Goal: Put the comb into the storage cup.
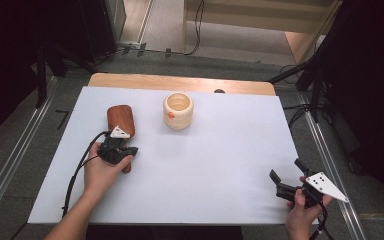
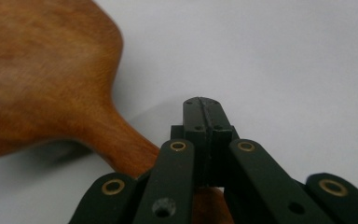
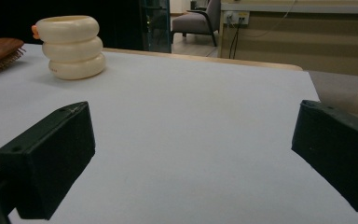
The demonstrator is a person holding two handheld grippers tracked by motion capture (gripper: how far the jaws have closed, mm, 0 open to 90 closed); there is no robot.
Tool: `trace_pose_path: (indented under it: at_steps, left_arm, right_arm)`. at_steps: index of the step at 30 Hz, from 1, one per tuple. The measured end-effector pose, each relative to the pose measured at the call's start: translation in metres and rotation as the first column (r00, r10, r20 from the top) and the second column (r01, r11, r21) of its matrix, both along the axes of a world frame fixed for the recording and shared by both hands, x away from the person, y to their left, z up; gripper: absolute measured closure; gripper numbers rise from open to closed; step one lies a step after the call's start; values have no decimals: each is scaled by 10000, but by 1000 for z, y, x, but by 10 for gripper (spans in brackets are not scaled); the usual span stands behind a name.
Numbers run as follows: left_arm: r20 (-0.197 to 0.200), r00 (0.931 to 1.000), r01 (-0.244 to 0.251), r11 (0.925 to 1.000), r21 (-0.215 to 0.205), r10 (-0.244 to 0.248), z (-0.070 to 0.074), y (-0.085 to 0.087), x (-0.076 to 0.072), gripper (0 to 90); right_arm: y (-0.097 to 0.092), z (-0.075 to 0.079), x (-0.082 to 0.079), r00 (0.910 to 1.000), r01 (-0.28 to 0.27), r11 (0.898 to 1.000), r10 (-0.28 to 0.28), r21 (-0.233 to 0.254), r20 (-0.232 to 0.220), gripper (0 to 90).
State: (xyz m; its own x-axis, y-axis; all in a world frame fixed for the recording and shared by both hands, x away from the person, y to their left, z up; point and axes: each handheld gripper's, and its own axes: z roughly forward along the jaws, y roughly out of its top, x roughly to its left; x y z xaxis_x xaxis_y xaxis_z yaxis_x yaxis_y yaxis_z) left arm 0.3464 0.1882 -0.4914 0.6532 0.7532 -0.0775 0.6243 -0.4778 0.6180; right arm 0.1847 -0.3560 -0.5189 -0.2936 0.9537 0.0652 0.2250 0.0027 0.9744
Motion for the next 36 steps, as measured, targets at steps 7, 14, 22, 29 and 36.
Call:
trace_pose_path:
  at_steps: [7, 14, 22, 29, 36]
  left_arm:
    - [-62, 9997, -252, 9997, 65, 252, 1, 21, -5, 900]
    - [-104, 9985, -541, 9984, 154, 543, 3, 40, -7, 900]
    - [-136, 9974, -698, 9971, 296, 702, 4, 47, -6, 900]
    - [-411, 9986, -341, 9993, -143, 334, 16, 48, -9, 713]
    - [-49, 9990, -449, 9989, -155, 449, 33, 47, -11, 395]
  right_arm:
    - [0, 0, 0, 10000, 6, 10000, -6, -19, -43, 0]
    - [1, 0, 0, 10000, 46, 10000, -46, -55, -73, 0]
    - [1, 0, 0, 10000, 53, 10000, -53, -54, -80, 0]
    - [0, 0, 0, 9999, 69, 10000, -70, -38, -82, 0]
    - [1, 0, 1, 9999, 71, 9999, -72, -83, -93, 0]
